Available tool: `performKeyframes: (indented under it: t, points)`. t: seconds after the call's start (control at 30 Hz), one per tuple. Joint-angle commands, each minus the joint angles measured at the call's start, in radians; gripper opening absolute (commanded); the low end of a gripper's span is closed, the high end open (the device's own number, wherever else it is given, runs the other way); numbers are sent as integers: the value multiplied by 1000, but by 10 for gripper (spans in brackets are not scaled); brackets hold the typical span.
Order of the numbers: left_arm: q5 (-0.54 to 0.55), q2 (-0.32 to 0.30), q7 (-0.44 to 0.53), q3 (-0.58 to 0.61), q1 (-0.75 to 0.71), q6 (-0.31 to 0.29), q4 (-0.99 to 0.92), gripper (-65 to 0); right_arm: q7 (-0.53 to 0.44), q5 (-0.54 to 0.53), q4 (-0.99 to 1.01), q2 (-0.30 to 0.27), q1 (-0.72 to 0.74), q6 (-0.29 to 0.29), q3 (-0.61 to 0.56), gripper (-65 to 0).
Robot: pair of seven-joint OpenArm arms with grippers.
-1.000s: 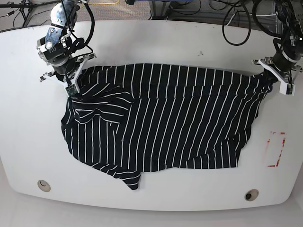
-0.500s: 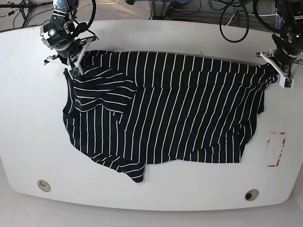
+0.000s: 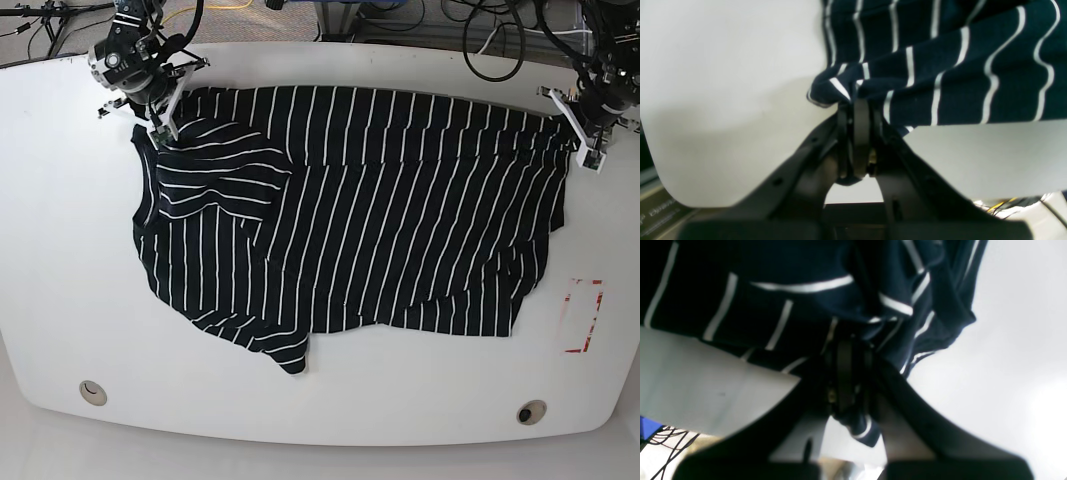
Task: Fold the T-shirt properly
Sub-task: 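Open both grippers and release the shirt edges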
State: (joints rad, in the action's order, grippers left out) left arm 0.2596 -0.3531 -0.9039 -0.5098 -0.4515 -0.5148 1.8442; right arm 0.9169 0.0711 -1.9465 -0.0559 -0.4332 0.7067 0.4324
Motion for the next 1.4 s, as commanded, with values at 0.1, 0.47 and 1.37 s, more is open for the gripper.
performKeyframes:
  t: [0.1, 0.47, 1.37]
  points:
    - [-59, -10, 10, -10, -20, -23, 13, -650, -8, -4, -15, -2, -17, -9, 3, -588]
    - [-65, -4, 7, -6, -54, -41, 21, -415, -8, -7, -34, 0, -40, -9, 6, -233]
    - [-62, 53, 7, -11, 136, -46, 122, -214, 1, 0, -47, -8, 139, -9, 98, -222]
